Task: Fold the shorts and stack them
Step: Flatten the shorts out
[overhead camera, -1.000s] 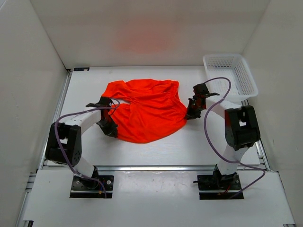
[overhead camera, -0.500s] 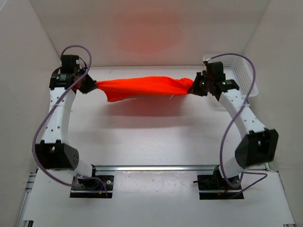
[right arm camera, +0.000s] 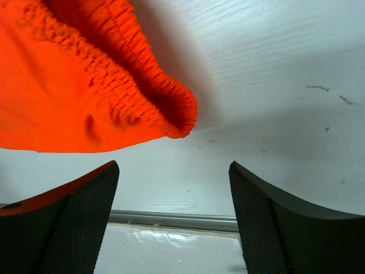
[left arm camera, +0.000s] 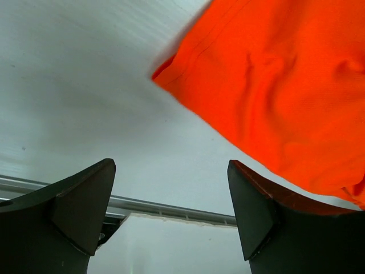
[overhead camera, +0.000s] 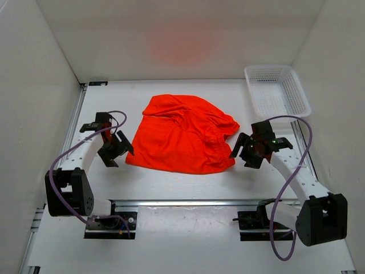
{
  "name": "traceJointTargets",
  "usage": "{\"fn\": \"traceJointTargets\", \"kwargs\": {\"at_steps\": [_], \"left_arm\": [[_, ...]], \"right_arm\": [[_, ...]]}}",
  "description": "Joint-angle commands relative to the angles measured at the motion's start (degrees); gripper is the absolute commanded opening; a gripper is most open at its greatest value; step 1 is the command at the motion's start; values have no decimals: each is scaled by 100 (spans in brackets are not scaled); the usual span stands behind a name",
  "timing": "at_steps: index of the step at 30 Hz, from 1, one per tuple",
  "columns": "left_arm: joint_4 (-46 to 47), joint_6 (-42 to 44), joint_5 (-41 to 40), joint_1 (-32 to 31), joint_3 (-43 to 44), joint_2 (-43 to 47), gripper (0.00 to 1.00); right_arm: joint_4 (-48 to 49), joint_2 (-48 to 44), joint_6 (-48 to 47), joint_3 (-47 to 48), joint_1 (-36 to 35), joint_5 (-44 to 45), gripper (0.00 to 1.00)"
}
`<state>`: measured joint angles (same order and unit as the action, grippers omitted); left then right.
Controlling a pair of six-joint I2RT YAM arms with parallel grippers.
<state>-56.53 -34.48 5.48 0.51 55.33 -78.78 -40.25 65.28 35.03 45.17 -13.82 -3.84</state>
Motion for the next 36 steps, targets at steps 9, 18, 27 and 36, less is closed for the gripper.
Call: {"fn": "traceJointTargets", "kwargs": {"at_steps": [9,18,27,36], "left_arm": [[959,-225,454,-182,-84,-874,92],[1224,-402,217,-473,197,-1904,60],[1110,-349,323,-473,935,-1808,10],[-453,-182,374,1,4368,-1737,10]], "right_arm": [[887,134,619,-456,29,-759,84],[1545,960,409,-456,29,-539,80],[1626,1480,198,245,-33,-425,1],[203,1821,-636,3635,-33,137,1]]}}
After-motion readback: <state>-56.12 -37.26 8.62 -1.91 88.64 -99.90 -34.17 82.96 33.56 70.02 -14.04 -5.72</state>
